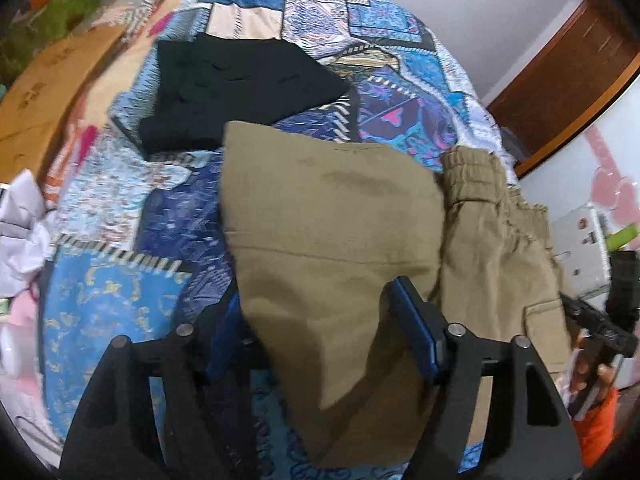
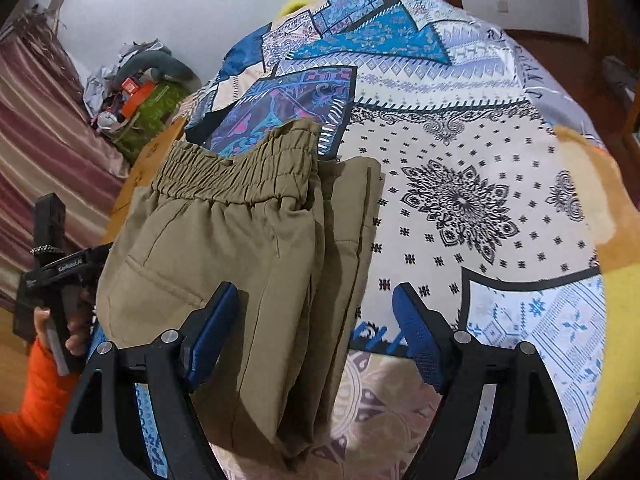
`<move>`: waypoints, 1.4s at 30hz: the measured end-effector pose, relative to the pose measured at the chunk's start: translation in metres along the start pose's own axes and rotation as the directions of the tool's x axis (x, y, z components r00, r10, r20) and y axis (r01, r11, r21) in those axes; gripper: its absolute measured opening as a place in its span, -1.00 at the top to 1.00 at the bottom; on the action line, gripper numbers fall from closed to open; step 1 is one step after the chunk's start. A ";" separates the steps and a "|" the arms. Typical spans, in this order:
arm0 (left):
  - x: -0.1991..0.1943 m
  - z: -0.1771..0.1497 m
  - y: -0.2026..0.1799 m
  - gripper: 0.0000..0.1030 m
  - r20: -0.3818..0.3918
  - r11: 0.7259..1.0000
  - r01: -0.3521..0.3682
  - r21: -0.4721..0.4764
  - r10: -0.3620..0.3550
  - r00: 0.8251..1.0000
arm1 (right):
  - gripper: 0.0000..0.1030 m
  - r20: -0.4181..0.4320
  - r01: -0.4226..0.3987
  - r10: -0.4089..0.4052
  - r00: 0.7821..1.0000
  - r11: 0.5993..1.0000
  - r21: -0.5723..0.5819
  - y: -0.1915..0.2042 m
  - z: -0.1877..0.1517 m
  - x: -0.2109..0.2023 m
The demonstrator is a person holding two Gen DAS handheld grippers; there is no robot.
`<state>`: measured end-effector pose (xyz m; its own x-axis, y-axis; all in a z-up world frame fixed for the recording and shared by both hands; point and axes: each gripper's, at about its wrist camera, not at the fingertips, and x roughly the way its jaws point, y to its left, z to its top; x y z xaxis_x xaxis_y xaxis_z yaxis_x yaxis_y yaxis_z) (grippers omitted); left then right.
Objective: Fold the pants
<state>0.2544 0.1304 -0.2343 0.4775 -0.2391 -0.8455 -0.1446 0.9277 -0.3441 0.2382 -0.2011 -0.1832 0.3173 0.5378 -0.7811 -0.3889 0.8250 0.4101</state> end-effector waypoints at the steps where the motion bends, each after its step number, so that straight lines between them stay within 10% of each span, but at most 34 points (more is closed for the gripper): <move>1: 0.001 0.002 -0.001 -0.39 0.002 1.000 0.004 0.001 -0.004 1.000 | -0.51 -0.005 -0.002 0.002 1.000 1.000 -0.002 0.001 0.001 0.001; 6: 0.004 0.008 -0.008 -0.04 0.028 0.999 0.027 0.022 -0.027 0.999 | -0.46 0.000 -0.009 0.009 1.000 1.000 -0.011 0.005 0.005 0.004; 14: 0.002 0.010 -0.019 0.69 0.059 0.998 -0.038 0.057 0.035 0.998 | 0.42 0.020 -0.008 0.008 1.000 1.000 -0.014 0.012 0.009 0.003; 20: -0.015 0.007 -0.036 0.86 0.127 0.983 -0.125 0.132 0.108 0.986 | 0.75 0.076 0.059 -0.053 0.996 0.994 -0.087 0.029 0.011 -0.005; 42: -0.099 0.088 -0.033 0.94 0.431 0.930 -0.324 0.174 0.224 0.874 | 0.81 0.209 0.101 -0.041 0.977 0.954 -0.283 0.112 0.111 0.001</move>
<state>0.2876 0.1489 -0.1032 0.7585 0.1225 -0.6401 -0.1383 0.9901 0.0256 0.2908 -0.0888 -0.0856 0.5067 0.5277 -0.6817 -0.5837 0.7920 0.1793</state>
